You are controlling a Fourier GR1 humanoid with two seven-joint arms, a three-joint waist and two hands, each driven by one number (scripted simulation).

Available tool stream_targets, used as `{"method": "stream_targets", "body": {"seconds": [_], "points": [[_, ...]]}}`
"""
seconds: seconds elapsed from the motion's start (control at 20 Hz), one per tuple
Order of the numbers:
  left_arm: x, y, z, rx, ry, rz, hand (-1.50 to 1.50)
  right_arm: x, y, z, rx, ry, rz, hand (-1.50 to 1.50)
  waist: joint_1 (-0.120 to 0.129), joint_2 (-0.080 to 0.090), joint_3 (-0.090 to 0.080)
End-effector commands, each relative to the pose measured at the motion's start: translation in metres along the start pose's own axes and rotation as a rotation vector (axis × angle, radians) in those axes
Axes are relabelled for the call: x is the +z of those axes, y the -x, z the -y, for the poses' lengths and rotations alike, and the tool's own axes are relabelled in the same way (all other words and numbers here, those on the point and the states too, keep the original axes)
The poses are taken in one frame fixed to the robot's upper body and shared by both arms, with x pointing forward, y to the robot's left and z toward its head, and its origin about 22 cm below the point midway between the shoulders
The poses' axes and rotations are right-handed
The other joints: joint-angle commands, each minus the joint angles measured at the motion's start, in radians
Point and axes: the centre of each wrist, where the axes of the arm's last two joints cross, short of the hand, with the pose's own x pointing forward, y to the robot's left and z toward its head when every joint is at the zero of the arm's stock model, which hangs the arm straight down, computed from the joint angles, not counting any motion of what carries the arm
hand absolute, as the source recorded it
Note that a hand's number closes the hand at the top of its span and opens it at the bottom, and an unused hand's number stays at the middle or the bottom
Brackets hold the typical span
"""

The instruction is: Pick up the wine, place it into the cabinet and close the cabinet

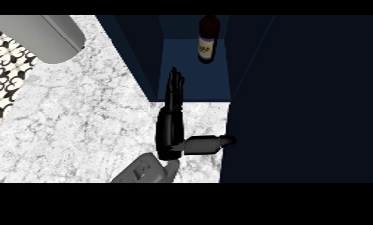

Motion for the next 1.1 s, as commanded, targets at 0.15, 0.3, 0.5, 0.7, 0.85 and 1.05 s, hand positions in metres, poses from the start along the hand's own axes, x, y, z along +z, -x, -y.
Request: {"method": "stream_targets", "body": {"seconds": [0.15,0.3,0.5,0.7,0.85,1.05], "points": [[0.038,-0.031,0.004,-0.01,-0.073,0.003,-1.5,0.019,-0.021,-0.006,-0.028,0.0,0.047,-1.5,-0.001,0.001,0.0],[0.051,-0.047,-0.018,-0.013,-0.069,0.03,-1.5,0.015,-0.015,-0.011,-0.042,-0.02,0.025,-1.5,0.001,0.001,0.0],[0.072,-0.062,-0.01,0.055,-0.056,0.057,-1.5,0.016,-0.027,0.003,-0.011,-0.068,0.02,-1.5,-0.001,0.002,0.0],[0.078,-0.078,-0.051,0.046,0.005,0.039,-1.5,0.021,-0.013,0.004,-0.069,-0.116,-0.011,-1.5,-0.002,0.001,0.0],[0.073,-0.087,-0.061,0.039,0.023,0.042,-1.5,0.016,-0.001,0.002,-0.075,-0.164,-0.036,1.5,-0.002,0.003,0.001],[0.093,-0.106,-0.075,0.05,0.058,0.022,-1.5,0.02,-0.004,0.0,-0.016,-0.203,-0.053,1.5,0.0,0.002,0.0]]}}
